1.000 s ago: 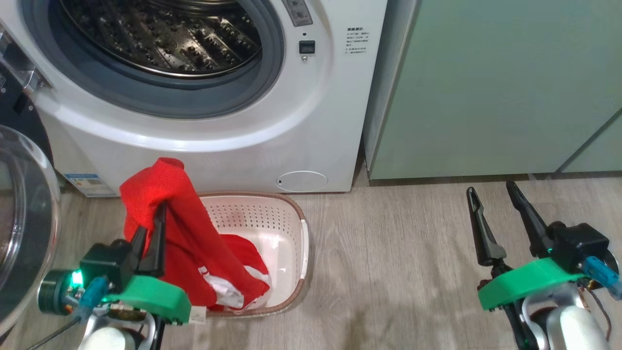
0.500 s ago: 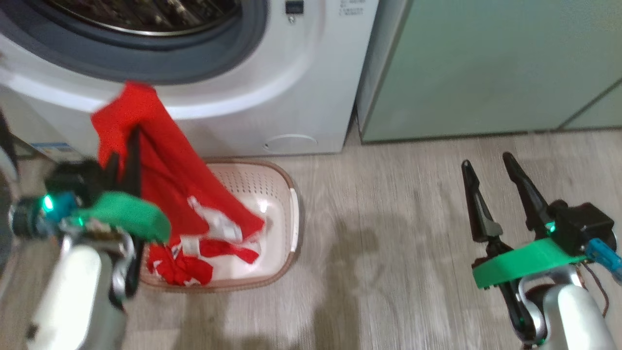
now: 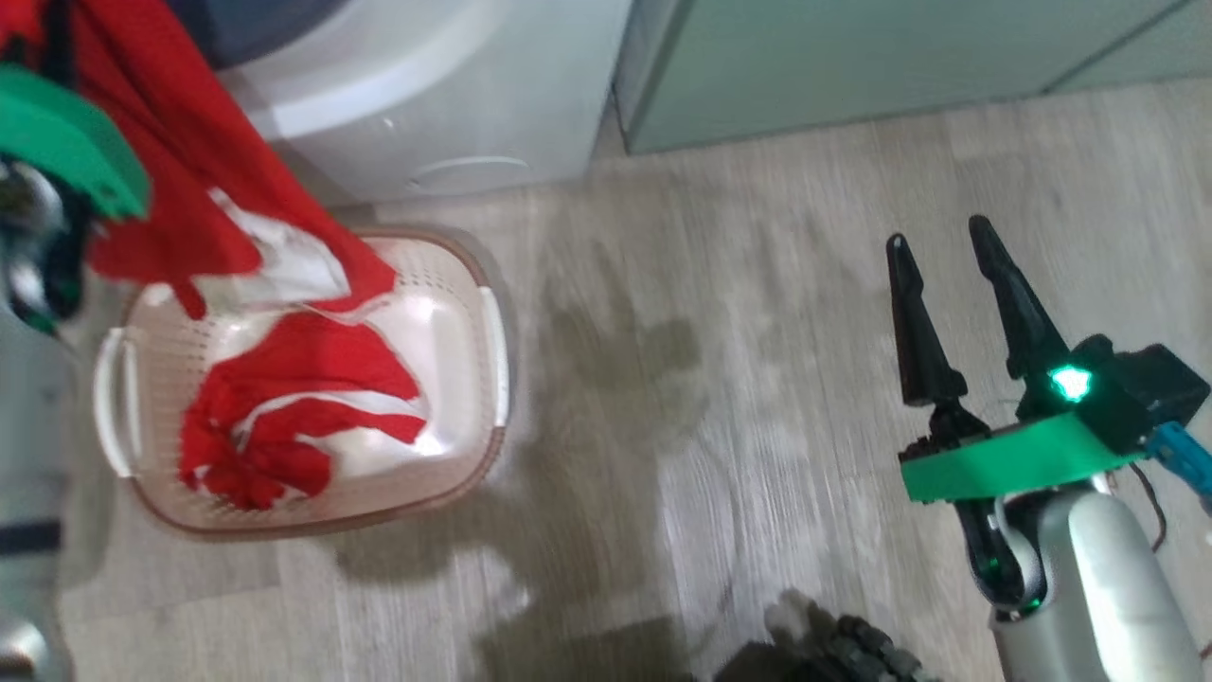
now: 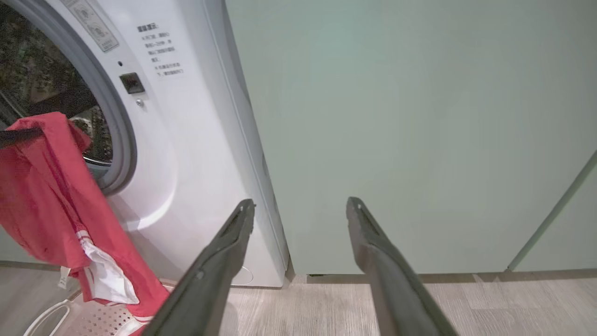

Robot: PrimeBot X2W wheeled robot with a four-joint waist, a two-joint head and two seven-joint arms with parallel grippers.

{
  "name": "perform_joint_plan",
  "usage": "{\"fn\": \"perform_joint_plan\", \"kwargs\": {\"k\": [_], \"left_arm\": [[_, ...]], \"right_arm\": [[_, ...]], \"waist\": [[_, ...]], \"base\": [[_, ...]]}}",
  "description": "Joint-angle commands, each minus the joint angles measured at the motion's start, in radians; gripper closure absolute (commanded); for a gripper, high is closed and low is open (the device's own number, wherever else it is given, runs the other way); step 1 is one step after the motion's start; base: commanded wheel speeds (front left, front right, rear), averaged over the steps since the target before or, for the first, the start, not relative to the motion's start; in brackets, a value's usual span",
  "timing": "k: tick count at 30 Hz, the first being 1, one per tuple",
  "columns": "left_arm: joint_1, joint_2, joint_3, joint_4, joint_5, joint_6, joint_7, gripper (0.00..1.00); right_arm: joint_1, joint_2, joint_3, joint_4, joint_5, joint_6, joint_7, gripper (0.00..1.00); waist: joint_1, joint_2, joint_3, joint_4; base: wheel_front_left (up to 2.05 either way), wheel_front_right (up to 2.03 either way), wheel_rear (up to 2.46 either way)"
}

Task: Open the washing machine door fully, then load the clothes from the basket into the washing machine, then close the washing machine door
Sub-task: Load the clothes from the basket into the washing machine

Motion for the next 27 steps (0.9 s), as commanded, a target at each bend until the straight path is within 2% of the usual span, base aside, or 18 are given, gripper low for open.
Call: {"fn": "perform_joint_plan", "kwargs": {"k": [1, 7, 13, 19, 22, 27], "left_arm": [[-0.076, 0.07, 0.037, -0.007, -0.006, -0.009, 0.029, 1.0], [-0.254, 0.157, 0.039, 0.087, -0.019, -0.046, 0.174, 1.0], [-0.392, 0.243, 0.038, 0.124, -0.03, -0.07, 0.333, 1.0], [-0.467, 0.305, 0.036, 0.117, -0.028, -0.078, 0.418, 1.0], [-0.506, 0.339, 0.035, 0.098, -0.014, -0.073, 0.431, 1.0], [-0.572, 0.364, 0.045, 0.07, 0.01, -0.044, 0.362, 1.0]], "right_arm": [[-0.018, 0.0, 0.031, -0.021, 0.014, 0.0, -0.018, 0.0], [-0.058, 0.0, 0.073, 0.003, 0.048, 0.0, -0.046, 0.0], [-0.09, 0.0, 0.109, 0.02, 0.078, 0.0, -0.055, 0.0], [-0.108, 0.0, 0.124, -0.001, 0.101, 0.0, -0.056, 0.0], [-0.113, 0.0, 0.132, -0.011, 0.11, 0.0, -0.056, 0.0], [-0.12, 0.0, 0.143, -0.021, 0.121, 0.0, -0.056, 0.0]], "waist": [[-0.0003, 0.0, 0.066, -0.054], [-0.0003, 0.0, 0.148, -0.11], [-0.0003, 0.0, 0.22, -0.16], [-0.0003, 0.0, 0.263, -0.194], [-0.0003, 0.0, 0.283, -0.212], [-0.0003, 0.0, 0.312, -0.237]], "base": [[0.0, 0.0, 0.0], [0.0, 0.0, 0.0], [0.0, 0.0, 0.0], [0.0, 0.0, 0.0], [0.0, 0.0, 0.0], [0.0, 0.0, 0.0]]}}
